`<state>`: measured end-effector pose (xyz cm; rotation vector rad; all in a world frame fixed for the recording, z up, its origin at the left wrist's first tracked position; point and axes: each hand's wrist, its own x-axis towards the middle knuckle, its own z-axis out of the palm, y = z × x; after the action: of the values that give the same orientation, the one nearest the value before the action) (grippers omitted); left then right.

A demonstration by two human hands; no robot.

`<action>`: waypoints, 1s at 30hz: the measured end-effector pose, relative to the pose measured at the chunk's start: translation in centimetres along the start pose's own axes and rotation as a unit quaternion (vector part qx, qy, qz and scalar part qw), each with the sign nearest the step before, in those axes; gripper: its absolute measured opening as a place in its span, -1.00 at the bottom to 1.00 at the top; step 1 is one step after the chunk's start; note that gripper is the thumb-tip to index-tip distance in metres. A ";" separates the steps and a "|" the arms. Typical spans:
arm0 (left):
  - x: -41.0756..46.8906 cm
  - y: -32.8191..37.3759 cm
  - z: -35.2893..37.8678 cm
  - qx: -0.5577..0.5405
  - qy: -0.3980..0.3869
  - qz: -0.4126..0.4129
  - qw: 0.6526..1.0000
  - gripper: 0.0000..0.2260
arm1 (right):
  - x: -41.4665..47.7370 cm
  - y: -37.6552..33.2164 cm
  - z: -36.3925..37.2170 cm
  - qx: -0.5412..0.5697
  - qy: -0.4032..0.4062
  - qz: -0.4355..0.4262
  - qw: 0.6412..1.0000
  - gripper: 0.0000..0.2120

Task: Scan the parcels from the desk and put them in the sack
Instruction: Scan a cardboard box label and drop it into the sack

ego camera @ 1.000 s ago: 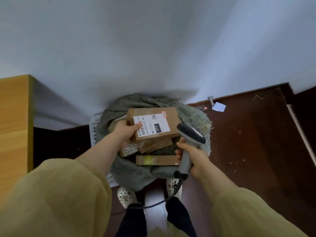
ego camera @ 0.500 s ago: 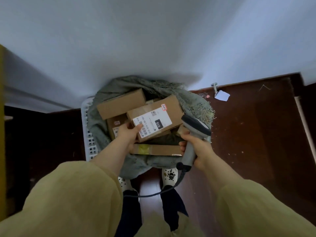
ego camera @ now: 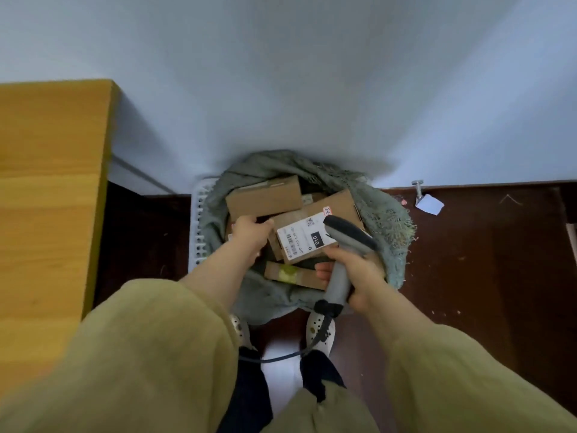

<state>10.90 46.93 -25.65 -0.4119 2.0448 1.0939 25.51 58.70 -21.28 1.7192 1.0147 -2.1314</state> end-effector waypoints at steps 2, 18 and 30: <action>-2.4 1.8 -2.8 0.053 0.013 0.047 0.997 -0.57 | -1.7 -1.0 2.4 -0.022 -0.022 -0.009 0.999 -0.86; -19.7 -5.4 -34.7 0.247 0.310 0.071 0.915 -0.56 | -19.3 4.5 27.4 -0.230 -0.336 0.017 0.913 -0.93; -15.1 -13.4 -59.9 0.080 0.423 0.003 0.903 -0.48 | -26.0 11.4 49.2 -0.286 -0.371 -0.013 0.884 -0.90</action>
<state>0.11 -10.49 -1.59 -0.9134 2.8591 0.7951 1.48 12.90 2.36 0.5399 1.2208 -1.9396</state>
